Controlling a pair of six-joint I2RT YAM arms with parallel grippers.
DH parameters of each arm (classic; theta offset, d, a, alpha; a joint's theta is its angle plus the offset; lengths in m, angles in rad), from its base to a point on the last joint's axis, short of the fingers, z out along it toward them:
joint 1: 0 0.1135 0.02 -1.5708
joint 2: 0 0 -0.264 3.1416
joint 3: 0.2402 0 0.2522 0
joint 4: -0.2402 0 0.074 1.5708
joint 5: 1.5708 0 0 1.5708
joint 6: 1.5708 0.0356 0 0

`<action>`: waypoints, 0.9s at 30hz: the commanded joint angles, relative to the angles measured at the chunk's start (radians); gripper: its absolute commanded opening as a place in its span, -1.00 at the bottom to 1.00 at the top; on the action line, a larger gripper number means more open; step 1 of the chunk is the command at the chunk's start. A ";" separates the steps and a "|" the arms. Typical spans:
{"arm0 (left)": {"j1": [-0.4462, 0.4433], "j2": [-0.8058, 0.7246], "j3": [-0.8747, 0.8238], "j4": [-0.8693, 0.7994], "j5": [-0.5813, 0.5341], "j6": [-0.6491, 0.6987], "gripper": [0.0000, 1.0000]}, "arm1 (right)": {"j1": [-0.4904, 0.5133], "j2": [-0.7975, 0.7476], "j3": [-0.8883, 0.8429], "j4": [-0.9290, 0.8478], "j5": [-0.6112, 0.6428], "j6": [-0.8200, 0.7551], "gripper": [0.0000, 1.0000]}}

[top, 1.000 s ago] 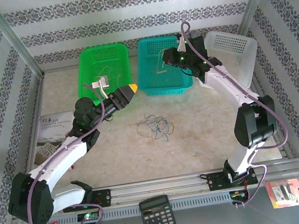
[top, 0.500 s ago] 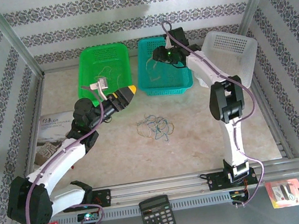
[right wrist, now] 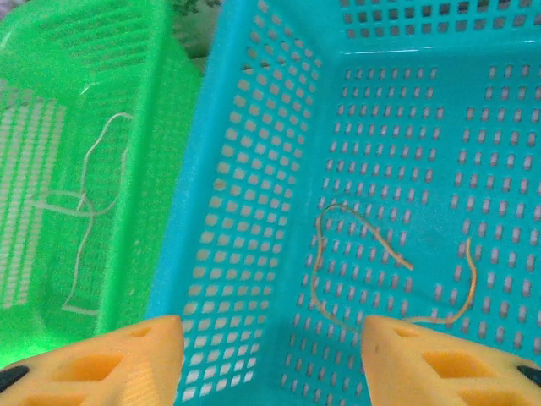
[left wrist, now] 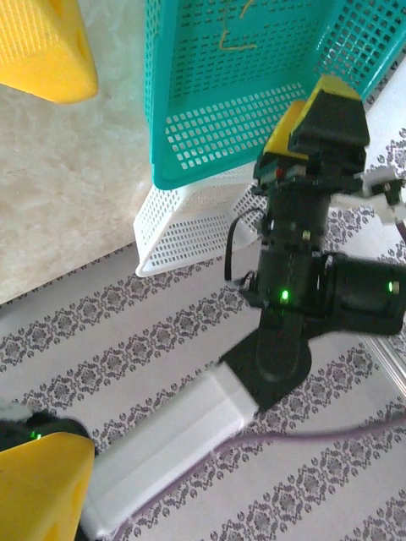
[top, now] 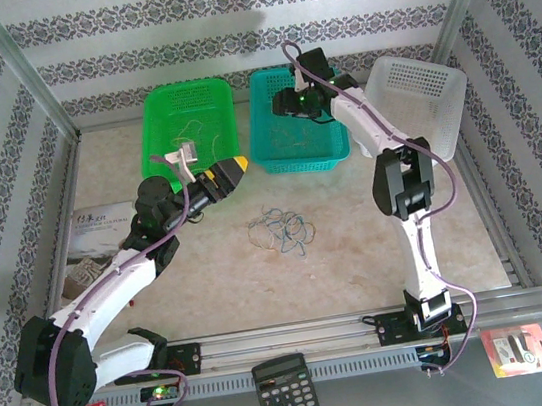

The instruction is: Untangle the cables

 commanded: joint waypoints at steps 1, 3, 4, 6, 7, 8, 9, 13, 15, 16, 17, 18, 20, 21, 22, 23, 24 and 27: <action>0.013 -0.004 0.015 -0.026 -0.003 0.036 1.00 | 0.041 -0.175 -0.097 0.030 0.021 -0.050 0.16; 0.014 -0.010 -0.001 -0.033 -0.006 0.039 1.00 | 0.064 -0.259 -0.203 0.068 0.030 -0.056 0.16; 0.013 -0.013 -0.007 -0.038 -0.007 0.040 1.00 | 0.074 -0.297 -0.249 0.085 0.033 -0.057 0.16; 0.016 -0.026 -0.027 -0.048 -0.014 0.040 1.00 | 0.098 -0.383 -0.358 0.124 0.039 -0.053 0.16; 0.015 -0.033 -0.038 -0.056 -0.020 0.042 1.00 | 0.110 -0.415 -0.412 0.140 0.042 -0.049 0.16; 0.015 -0.042 -0.051 -0.067 -0.029 0.043 1.00 | 0.124 -0.456 -0.469 0.158 0.047 -0.043 0.16; 0.017 -0.053 -0.065 -0.079 -0.042 0.043 1.00 | 0.143 -0.489 -0.525 0.172 0.051 -0.041 0.16; 0.019 -0.105 -0.134 -0.110 -0.117 0.035 1.00 | 0.224 -0.605 -0.723 0.218 0.095 -0.025 0.16; 0.022 -0.132 -0.167 -0.130 -0.149 0.031 1.00 | 0.267 -0.642 -0.805 0.236 0.127 -0.010 0.15; 0.023 -0.145 -0.178 -0.142 -0.161 0.032 1.00 | 0.288 -0.653 -0.838 0.242 0.140 -0.003 0.15; 0.025 -0.159 -0.192 -0.160 -0.181 0.033 1.00 | 0.310 -0.658 -0.870 0.251 0.157 0.009 0.15; 0.024 -0.176 -0.205 -0.180 -0.202 0.033 1.00 | 0.330 -0.660 -0.899 0.262 0.171 0.024 0.15; 0.025 -0.211 -0.229 -0.219 -0.250 0.028 1.00 | 0.360 -0.645 -0.939 0.288 0.193 0.054 0.14; 0.027 -0.232 -0.244 -0.233 -0.279 0.025 1.00 | 0.374 -0.628 -0.949 0.298 0.201 0.067 0.14; 0.028 -0.251 -0.255 -0.248 -0.301 0.024 1.00 | 0.383 -0.612 -0.953 0.302 0.209 0.076 0.14; 0.028 -0.273 -0.263 -0.275 -0.327 0.020 1.00 | 0.395 -0.591 -0.953 0.305 0.218 0.086 0.13; 0.030 -0.295 -0.268 -0.312 -0.359 0.016 1.00 | 0.402 -0.567 -0.948 0.307 0.220 0.091 0.13; 0.031 -0.356 -0.276 -0.404 -0.426 0.016 1.00 | 0.417 -0.502 -0.912 0.300 0.226 0.093 0.12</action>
